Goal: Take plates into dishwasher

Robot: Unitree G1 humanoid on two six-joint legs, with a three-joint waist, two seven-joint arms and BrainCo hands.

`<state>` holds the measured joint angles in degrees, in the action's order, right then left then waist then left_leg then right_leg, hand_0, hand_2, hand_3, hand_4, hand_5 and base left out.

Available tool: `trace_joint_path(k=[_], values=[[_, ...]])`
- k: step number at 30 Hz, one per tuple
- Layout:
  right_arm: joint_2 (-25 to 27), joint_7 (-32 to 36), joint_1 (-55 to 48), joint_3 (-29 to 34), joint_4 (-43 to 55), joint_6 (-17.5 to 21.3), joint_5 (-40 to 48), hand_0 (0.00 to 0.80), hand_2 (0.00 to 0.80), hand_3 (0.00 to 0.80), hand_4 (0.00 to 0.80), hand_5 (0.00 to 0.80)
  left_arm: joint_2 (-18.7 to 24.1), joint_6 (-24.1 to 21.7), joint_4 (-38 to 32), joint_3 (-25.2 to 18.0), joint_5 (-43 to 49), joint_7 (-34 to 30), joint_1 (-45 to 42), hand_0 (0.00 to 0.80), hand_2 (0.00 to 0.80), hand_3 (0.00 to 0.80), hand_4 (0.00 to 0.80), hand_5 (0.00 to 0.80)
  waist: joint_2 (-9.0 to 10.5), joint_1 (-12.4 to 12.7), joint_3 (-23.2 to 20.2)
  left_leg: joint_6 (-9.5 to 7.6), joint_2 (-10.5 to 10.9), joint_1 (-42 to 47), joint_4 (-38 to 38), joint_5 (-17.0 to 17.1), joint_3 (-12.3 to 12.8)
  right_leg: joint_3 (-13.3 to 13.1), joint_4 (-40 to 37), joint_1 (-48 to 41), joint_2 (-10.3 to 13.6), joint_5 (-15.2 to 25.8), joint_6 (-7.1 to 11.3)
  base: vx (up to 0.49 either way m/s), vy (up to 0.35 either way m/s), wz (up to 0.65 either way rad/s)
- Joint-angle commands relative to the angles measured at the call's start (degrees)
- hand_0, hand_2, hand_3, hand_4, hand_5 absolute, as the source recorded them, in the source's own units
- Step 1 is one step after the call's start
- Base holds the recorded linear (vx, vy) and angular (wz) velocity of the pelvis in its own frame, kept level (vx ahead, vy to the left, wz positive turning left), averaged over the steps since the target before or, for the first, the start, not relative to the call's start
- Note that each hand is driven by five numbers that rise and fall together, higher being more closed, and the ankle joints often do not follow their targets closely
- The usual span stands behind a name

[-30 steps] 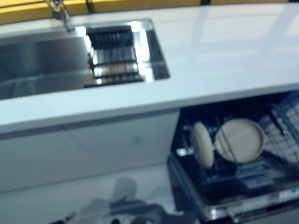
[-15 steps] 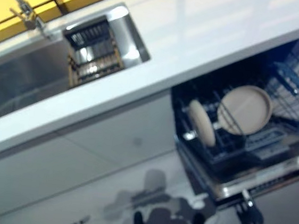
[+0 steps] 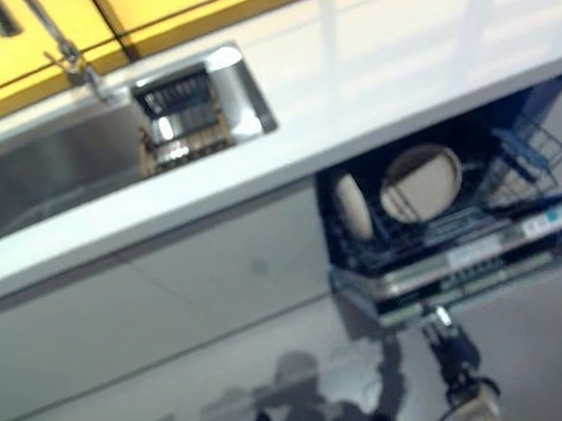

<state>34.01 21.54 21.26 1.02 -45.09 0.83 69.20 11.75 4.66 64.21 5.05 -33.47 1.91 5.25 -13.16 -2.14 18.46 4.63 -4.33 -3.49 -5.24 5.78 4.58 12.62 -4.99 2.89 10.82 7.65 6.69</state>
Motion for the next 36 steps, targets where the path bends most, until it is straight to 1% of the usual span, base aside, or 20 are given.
trace_joint_path(k=[1, 5, 6, 8, 9, 10, 13, 15, 18, 19, 21, 23, 26, 27, 29, 32, 36], values=[[-2.41, 8.3, 22.81, -2.86, 4.73, 3.46, 2.19, 0.0, 0.0, 0.0, 0.0, 0.0, 3.72, 0.03, 5.08, 4.78, -0.3, 1.38, 2.51, 0.0, 0.0, 0.0, 0.0, 0.0, 6.18, 4.96, -8.39, -0.03, 2.18, 2.02, 0.53, -0.76, 0.39, 1.29, 4.84, -1.76, 2.69, -4.18, 0.02, 0.093, -0.054, 0.24], [-2.41, 6.25, 21.57, -2.64, 4.1, 2.66, 0.91, 0.0, 0.0, 0.0, 0.0, 0.0, 4.08, 0.32, 5.39, 4.33, 0.69, 1.77, 2.33, 0.0, 0.0, 0.0, 0.0, 0.0, 7.2, 5.42, -9.13, 0.08, 1.64, 2.77, 0.47, -0.91, 0.5, 2.12, 4.46, -3.02, 2.48, -4.1, -0.03, 0.069, -0.052, 0.26], [-2.37, 4.8, 20.64, -2.62, 3.55, 1.8, -0.81, 0.0, 0.0, 0.0, 0.0, 0.0, 4.23, 0.18, 5.61, 4.11, 0.99, 1.92, 2.11, 0.0, 0.0, 0.0, 0.0, 0.0, 7.71, 5.56, -9.38, 0.08, 1.57, 2.98, 0.41, -1.03, 0.25, 2.31, 4.16, -3.53, 2.25, -4.06, -0.07, 0.067, -0.05, 0.36], [-2.36, 3.96, 19.77, -2.57, 2.88, 0.8, -2.3, 0.0, 0.0, 0.0, 0.0, 0.0, 4.36, 0.31, 5.71, 3.83, 1.23, 2.15, 2.08, 0.0, 0.0, 0.0, 0.0, 0.0, 8.14, 5.6, -9.61, 0.1, 1.44, 3.19, 0.35, -1.12, 0.15, 2.41, 3.95, -3.85, 2.08, -4.02, -0.06, 0.063, -0.041, 0.21], [-2.37, 2.12, 18.26, -2.51, 1.42, -0.03, -5.79, 0.0, 0.0, 0.0, 0.0, 0.0, 4.48, 0.32, 5.89, 3.43, 1.66, 2.32, 1.79, 0.0, 0.0, 0.0, 0.0, 0.0, 8.75, 5.71, -9.92, 0.16, 1.18, 3.46, 0.29, -1.23, 0.14, 2.56, 3.69, -4.33, 1.92, -3.96, -0.07, 0.069, -0.042, 0.14], [-2.36, 1.85, 17.84, -2.43, 0.91, -0.28, -6.79, 0.0, 0.0, 0.0, 0.0, 0.0, 4.54, 0.27, 5.97, 3.32, 1.76, 2.3, 1.66, 0.0, 0.0, 0.0, 0.0, 0.0, 8.91, 5.76, -10.02, 0.17, 1.13, 3.57, 0.27, -1.26, 0.11, 2.62, 3.6, -4.48, 1.86, -3.94, -0.08, 0.086, -0.042, 0.16], [-2.89, -0.78, 13.69, -3.07, -2.29, -2.63, -14.66, 0.0, 0.0, 0.0, 0.0, 0.0, 4.77, -0.09, 6.68, 2.64, 1.59, 2.53, 0.95, 0.0, 0.0, 0.0, 0.0, 0.0, 10.2, 5.84, -10.61, 0.28, 0.52, 4.29, 0.24, -1.41, 0.26, 2.88, 3.05, -5.67, 1.33, -3.96, -0.23, 0.077, -0.016, 0.17], [-3.54, -1.26, 11.55, -3.7, -3.01, -4.09, -17.24, 0.0, 0.0, 0.0, 0.0, 0.0, 4.76, -0.25, 6.8, 2.26, 1.11, 2.54, 0.63, 0.0, 0.0, 0.0, 0.0, 0.0, 10.75, 5.82, -10.88, 0.39, 0.12, 4.56, 0.24, -1.38, 0.48, 3.01, 2.7, -6.25, 1.03, -3.96, -0.31, 0.059, 0.002, 0.01], [-6.03, -2.04, 6.16, -5.85, -3.88, -4.4, -24.39, 0.0, 0.0, 0.0, 0.0, 0.0, 4.61, -0.82, 7.4, 1.63, 0.8, 1.93, 0.22, 0.0, 0.0, 0.0, 0.0, 0.0, 11.92, 5.76, -11.62, 0.44, -0.59, 5.18, 0.24, -1.3, 1.0, 3.43, 2.16, -7.47, 0.46, -4.04, -0.52, 0.084, 0.001, 0.01], [-6.39, -2.31, 5.21, -6.28, -3.88, -4.41, -25.71, 0.0, 0.0, 0.0, 0.0, 0.0, 4.56, -0.98, 7.51, 1.53, 0.82, 1.72, 0.18, 0.0, 0.0, 0.0, 0.0, 0.0, 12.09, 5.76, -11.74, 0.4, -0.61, 5.24, 0.24, -1.3, 0.98, 3.42, 2.12, -7.63, 0.36, -4.09, -0.55, 0.065, 0.015, 0.0], [-8.46, -2.54, -0.06, -8.26, -3.73, -4.39, -30.72, 0.0, 0.0, 0.0, 0.0, 0.0, 4.04, -0.93, 7.29, 1.39, 1.03, 2.04, -0.07, 0.0, 0.0, 0.0, 0.0, 0.0, 12.92, 5.89, -12.26, 0.3, -0.76, 5.58, 0.24, -1.22, 0.93, 3.69, 1.9, -8.45, -0.08, -4.16, -0.64, 0.071, 0.018, 0.0], [-9.78, -2.96, -2.52, -9.34, -3.76, -5.02, -33.45, 0.0, 0.0, 0.0, 0.0, 0.0, 3.63, -1.13, 7.38, 1.36, 0.93, 2.25, -0.18, 0.0, 0.0, 0.0, 0.0, 0.0, 13.38, 5.93, -12.58, 0.21, -0.83, 5.88, 0.24, -1.26, 0.8, 3.72, 1.61, -8.95, -0.31, -4.09, -0.69, 0.06, 0.03, 0.03], [-12.36, -3.09, -6.68, -10.91, -3.34, -5.81, -33.97, 0.0, 0.0, 0.0, 0.0, 0.0, 2.9, -1.19, 7.34, 1.13, 0.91, 2.8, -0.47, 0.0, 0.0, 0.0, 0.0, 0.0, 14.07, 6.1, -13.23, 0.14, -0.88, 6.21, 0.24, -1.23, 0.66, 3.77, 1.01, -9.51, -0.49, -3.79, -0.59, 0.055, 0.044, 0.03], [-14.32, -3.2, -8.86, -11.82, -3.61, -6.13, -35.14, 0.0, 0.0, 0.0, 0.0, 0.0, 2.27, -1.12, 7.53, 0.96, 1.36, 3.16, -0.59, 0.0, 0.0, 0.0, 0.0, 0.0, 14.37, 6.24, -13.76, 0.11, -0.89, 6.39, 0.24, -1.26, 0.6, 3.77, 0.76, -9.69, -0.54, -3.63, -0.51, 0.054, 0.053, 0.03], [-16.22, -3.15, -10.5, -12.82, -4.37, -6.52, -35.19, 0.0, 0.0, 0.0, 0.0, 0.0, 1.57, -1.35, 7.73, 1.1, 2.04, 3.9, -0.47, 0.0, 0.0, 0.0, 0.0, 0.0, 14.66, 6.45, -14.22, 0.07, -0.87, 6.42, 0.24, -1.22, 0.41, 3.81, 0.52, -9.89, -0.64, -3.48, -0.45, 0.044, 0.058, 0.05], [-18.78, -3.53, -11.95, -14.0, -6.69, -6.86, -35.98, 0.0, 0.0, 0.0, 0.0, 0.0, 0.64, -0.92, 8.18, 1.52, 2.79, 4.4, 0.05, 0.0, 0.0, 0.0, 0.0, 0.0, 14.93, 6.9, -14.93, 0.02, -0.86, 6.44, 0.24, -1.14, -0.04, 4.15, 0.51, -10.19, -0.73, -3.5, -0.41, 0.038, 0.054, 0.09], [-21.61, -3.93, -13.05, -15.59, -10.39, -6.34, -37.34, 0.0, 0.0, 0.0, 0.0, 0.0, -0.47, -0.38, 8.87, 1.83, 2.83, 4.98, 0.64, 0.0, 0.0, 0.0, 0.0, 0.0, 15.09, 7.61, -15.52, -0.36, -0.66, 6.81, 0.24, -1.12, -0.78, 4.72, 0.94, -10.74, -0.92, -3.75, -0.6, 0.044, 0.051, 0.05]])
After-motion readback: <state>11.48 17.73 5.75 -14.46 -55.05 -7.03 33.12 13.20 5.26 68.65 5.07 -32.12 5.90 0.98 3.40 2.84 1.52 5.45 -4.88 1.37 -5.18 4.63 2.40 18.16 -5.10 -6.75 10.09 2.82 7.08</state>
